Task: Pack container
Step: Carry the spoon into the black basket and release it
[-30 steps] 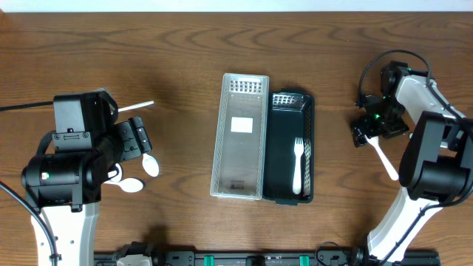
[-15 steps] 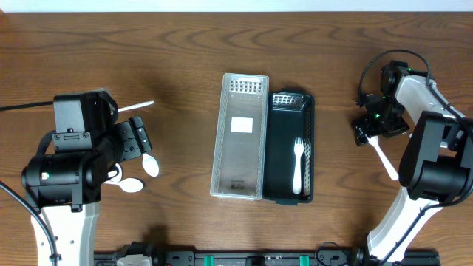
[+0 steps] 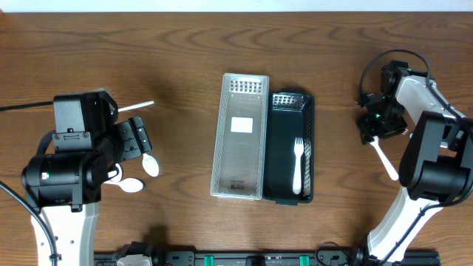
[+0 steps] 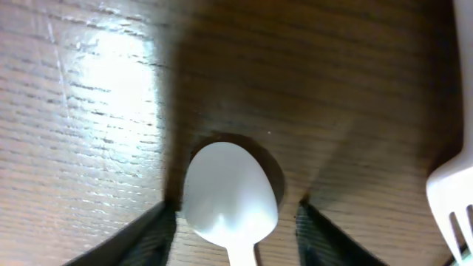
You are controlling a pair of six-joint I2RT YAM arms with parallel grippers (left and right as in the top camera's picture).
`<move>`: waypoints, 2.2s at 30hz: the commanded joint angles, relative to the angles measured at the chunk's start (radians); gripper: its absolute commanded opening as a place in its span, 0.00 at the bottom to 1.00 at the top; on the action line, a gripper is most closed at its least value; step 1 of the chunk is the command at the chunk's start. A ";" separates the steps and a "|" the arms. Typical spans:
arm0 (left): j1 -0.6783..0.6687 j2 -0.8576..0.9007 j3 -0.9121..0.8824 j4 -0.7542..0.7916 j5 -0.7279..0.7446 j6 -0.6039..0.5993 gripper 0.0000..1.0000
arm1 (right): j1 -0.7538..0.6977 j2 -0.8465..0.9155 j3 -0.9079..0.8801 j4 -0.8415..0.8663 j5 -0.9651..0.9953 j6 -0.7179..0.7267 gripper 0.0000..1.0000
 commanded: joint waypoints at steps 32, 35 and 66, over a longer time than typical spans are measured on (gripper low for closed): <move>0.004 0.000 0.011 0.028 -0.012 0.000 0.86 | 0.255 -0.134 0.441 -0.315 -0.061 0.502 0.01; 0.004 0.000 0.011 0.027 -0.012 0.000 0.86 | 0.339 -0.174 0.505 -0.311 -0.119 0.619 0.01; 0.004 0.000 0.009 0.013 -0.012 0.007 0.86 | 0.645 -0.171 0.037 -0.031 -0.035 1.077 0.37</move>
